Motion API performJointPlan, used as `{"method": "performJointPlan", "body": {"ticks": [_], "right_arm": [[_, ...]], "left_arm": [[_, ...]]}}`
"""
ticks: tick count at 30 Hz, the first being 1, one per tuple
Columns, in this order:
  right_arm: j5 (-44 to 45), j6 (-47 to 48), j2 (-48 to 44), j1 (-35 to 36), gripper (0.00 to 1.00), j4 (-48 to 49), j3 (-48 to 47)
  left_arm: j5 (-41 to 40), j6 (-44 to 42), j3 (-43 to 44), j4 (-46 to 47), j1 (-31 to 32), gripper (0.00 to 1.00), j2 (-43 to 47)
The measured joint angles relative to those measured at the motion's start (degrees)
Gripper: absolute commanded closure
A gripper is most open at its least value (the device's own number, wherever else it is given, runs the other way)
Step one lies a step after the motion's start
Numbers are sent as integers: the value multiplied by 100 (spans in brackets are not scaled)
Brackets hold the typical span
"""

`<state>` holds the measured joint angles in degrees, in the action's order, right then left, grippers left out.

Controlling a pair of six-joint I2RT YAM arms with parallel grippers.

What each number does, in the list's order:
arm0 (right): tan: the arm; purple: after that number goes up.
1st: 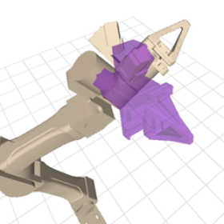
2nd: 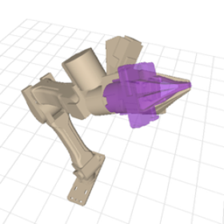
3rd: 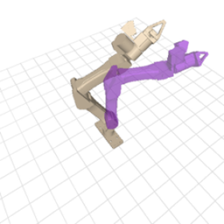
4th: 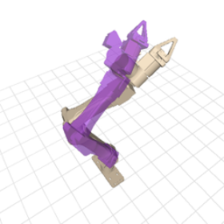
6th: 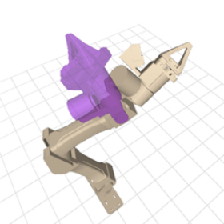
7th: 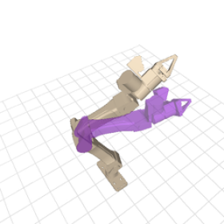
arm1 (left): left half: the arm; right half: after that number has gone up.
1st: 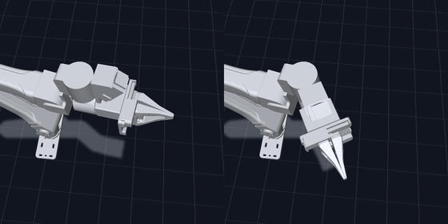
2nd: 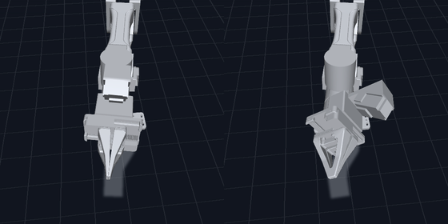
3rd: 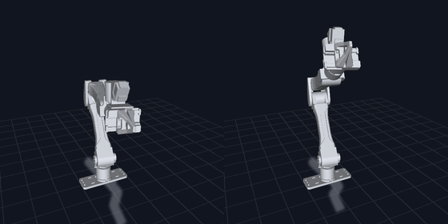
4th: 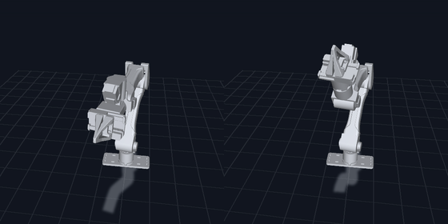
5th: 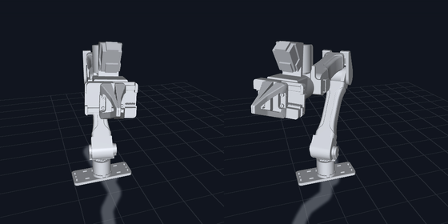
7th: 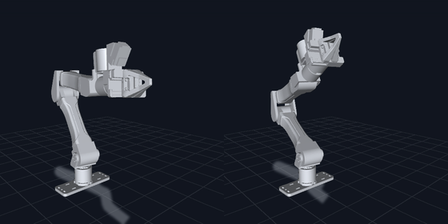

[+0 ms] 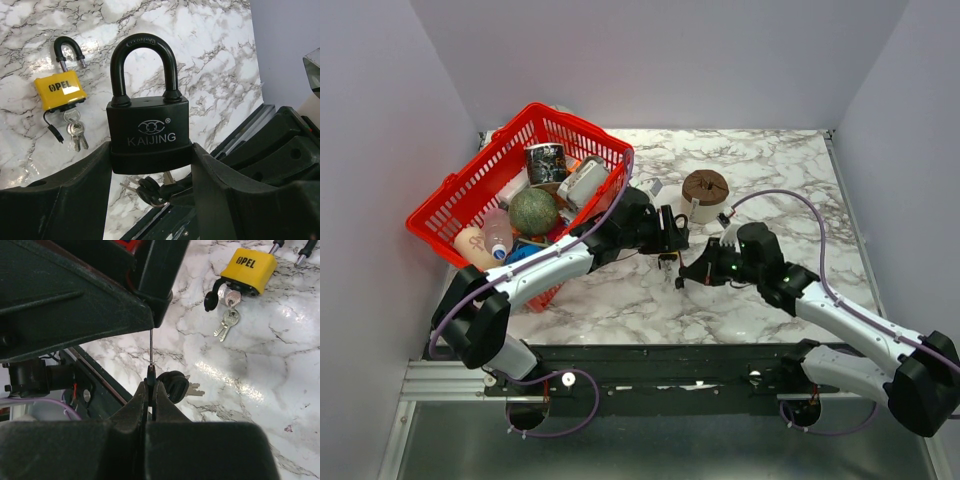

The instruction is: Unlock with the key

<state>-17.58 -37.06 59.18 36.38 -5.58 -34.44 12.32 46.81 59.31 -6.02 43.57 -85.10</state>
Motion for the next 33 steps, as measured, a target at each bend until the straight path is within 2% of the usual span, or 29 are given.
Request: {"method": "performJointPlan", "body": {"ticks": [20, 33], "right_arm": [[254, 116, 466, 48, 99, -44, -396], [651, -52, 302, 105, 99, 35, -328]], "left_arm": [[-28, -11, 0, 26, -13, 100, -33], [-116, -11, 0, 153, -9, 100, -33]]}}
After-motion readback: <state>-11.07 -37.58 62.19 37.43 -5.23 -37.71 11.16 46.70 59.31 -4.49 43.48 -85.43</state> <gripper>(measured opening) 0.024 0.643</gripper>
